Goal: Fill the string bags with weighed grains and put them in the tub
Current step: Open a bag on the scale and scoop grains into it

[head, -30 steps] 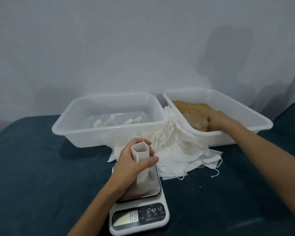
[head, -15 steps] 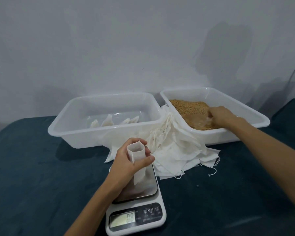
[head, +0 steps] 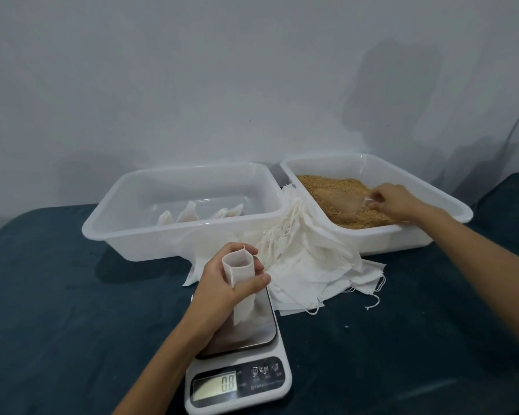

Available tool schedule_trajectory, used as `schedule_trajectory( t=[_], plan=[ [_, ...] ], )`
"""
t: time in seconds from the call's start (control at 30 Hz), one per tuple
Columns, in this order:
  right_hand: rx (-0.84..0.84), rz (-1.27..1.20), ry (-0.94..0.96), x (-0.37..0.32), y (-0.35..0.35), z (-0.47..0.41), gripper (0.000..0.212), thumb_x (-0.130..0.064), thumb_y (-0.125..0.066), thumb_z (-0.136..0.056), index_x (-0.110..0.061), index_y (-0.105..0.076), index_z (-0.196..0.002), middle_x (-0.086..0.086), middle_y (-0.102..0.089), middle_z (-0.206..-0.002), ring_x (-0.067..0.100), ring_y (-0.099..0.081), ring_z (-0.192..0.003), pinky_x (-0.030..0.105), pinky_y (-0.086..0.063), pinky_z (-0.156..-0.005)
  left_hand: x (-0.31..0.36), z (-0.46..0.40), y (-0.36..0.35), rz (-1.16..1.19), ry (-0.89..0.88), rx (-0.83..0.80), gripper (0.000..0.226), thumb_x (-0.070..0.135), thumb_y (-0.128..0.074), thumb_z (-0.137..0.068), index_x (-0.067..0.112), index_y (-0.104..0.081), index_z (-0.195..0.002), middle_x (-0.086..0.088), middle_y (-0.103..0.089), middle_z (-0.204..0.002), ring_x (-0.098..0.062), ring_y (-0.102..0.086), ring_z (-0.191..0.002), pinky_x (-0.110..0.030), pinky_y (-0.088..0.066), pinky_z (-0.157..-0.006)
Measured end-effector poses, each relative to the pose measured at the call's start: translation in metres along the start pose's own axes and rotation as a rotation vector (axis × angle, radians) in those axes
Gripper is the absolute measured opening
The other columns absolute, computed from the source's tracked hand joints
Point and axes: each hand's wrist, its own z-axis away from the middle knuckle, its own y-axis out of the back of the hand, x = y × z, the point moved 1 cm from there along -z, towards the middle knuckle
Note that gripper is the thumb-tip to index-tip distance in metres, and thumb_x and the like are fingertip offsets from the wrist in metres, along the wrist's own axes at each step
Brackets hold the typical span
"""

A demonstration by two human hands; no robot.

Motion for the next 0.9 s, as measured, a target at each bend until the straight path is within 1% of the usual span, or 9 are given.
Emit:
schedule_trajectory(
  t=[0.13, 0.27, 0.33, 0.4, 0.5, 0.63, 0.77, 0.83, 0.9],
  plan=[
    [0.059, -0.064, 0.033, -0.01, 0.018, 0.014, 0.02, -0.018, -0.064, -0.099, -0.002, -0.067, -0.111, 0.012, -0.07, -0.112, 0.027, -0.062, -0.102, 0.039, -0.048, -0.091, 0.001, 0.0, -0.001, 0.002, -0.004, 0.006, 0.035, 0.008, -0.083, -0.085, 0.014, -0.064, -0.114, -0.004, -0.074, -0.093, -0.017, -0.071, -0.084, -0.023, -0.056, -0.074],
    [0.09, -0.154, 0.151, -0.035, 0.036, 0.036, 0.011, -0.012, -0.063, -0.098, -0.005, -0.068, -0.106, 0.002, -0.071, -0.114, 0.02, -0.065, -0.105, 0.034, -0.05, -0.095, 0.0, -0.001, -0.003, 0.024, -0.011, 0.01, 0.034, 0.005, -0.082, -0.085, 0.012, -0.065, -0.113, -0.005, -0.074, -0.093, -0.016, -0.071, -0.083, -0.021, -0.056, -0.074],
    [0.058, -0.224, 0.248, -0.054, 0.04, 0.052, 0.007, -0.009, -0.063, -0.098, -0.012, -0.068, -0.102, -0.004, -0.072, -0.11, 0.013, -0.067, -0.104, 0.031, -0.051, -0.095, 0.0, 0.0, -0.003, 0.018, -0.012, 0.011, 0.034, 0.005, -0.082, -0.085, 0.012, -0.065, -0.113, -0.005, -0.074, -0.093, -0.016, -0.071, -0.083, -0.021, -0.056, -0.074],
    [0.0, -0.314, 0.34, -0.073, 0.041, 0.068, 0.012, -0.007, -0.063, -0.097, -0.015, -0.069, -0.104, -0.008, -0.072, -0.106, 0.009, -0.068, -0.103, 0.03, -0.052, -0.096, 0.001, 0.0, -0.003, 0.006, -0.01, 0.016, 0.033, 0.006, -0.082, -0.085, 0.013, -0.065, -0.112, -0.005, -0.074, -0.093, -0.016, -0.071, -0.083, -0.021, -0.056, -0.074],
    [-0.135, -0.432, 0.462, -0.096, 0.041, 0.092, 0.016, -0.008, -0.063, -0.098, -0.02, -0.069, -0.107, -0.015, -0.072, -0.102, 0.0, -0.067, -0.104, 0.02, -0.051, -0.091, 0.002, 0.0, -0.002, -0.018, -0.007, 0.022, 0.032, 0.008, -0.082, -0.086, 0.015, -0.065, -0.112, -0.004, -0.074, -0.094, -0.016, -0.071, -0.084, -0.022, -0.056, -0.074],
    [-0.201, -0.325, 0.589, -0.12, 0.045, 0.116, 0.02, -0.015, -0.061, -0.099, -0.023, -0.068, -0.117, -0.016, -0.071, -0.111, -0.001, -0.063, -0.111, 0.015, -0.046, -0.093, 0.003, 0.0, -0.001, -0.026, 0.003, 0.012, 0.033, 0.007, -0.082, -0.087, 0.015, -0.065, -0.113, -0.004, -0.073, -0.095, -0.016, -0.07, -0.084, -0.025, -0.058, -0.076],
    [-0.193, -0.184, 0.609, -0.132, 0.057, 0.126, 0.023, -0.016, -0.062, -0.098, -0.024, -0.068, -0.119, -0.019, -0.071, -0.111, -0.005, -0.062, -0.109, 0.022, -0.048, -0.094, 0.002, 0.001, -0.001, -0.014, 0.027, -0.005, 0.032, 0.007, -0.083, -0.086, 0.01, -0.063, -0.111, -0.003, -0.073, -0.095, -0.018, -0.07, -0.087, -0.035, -0.057, -0.083],
    [-0.179, -0.148, 0.61, -0.136, 0.063, 0.128, 0.025, -0.014, -0.063, -0.097, -0.022, -0.069, -0.12, -0.018, -0.071, -0.112, -0.008, -0.061, -0.107, 0.018, -0.048, -0.093, 0.001, 0.001, 0.0, -0.017, 0.033, -0.012, 0.032, 0.011, -0.084, -0.086, 0.009, -0.062, -0.108, -0.002, -0.074, -0.096, -0.019, -0.071, -0.088, -0.039, -0.058, -0.084],
    [-0.173, -0.109, 0.613, -0.138, 0.068, 0.129, 0.027, -0.014, -0.063, -0.096, -0.021, -0.069, -0.122, -0.017, -0.069, -0.114, -0.006, -0.062, -0.106, 0.014, -0.047, -0.091, 0.0, 0.001, 0.0, -0.005, 0.034, -0.021, 0.034, 0.015, -0.085, -0.085, 0.013, -0.062, -0.11, -0.002, -0.075, -0.097, -0.018, -0.073, -0.09, -0.036, -0.059, -0.083]
  ],
)
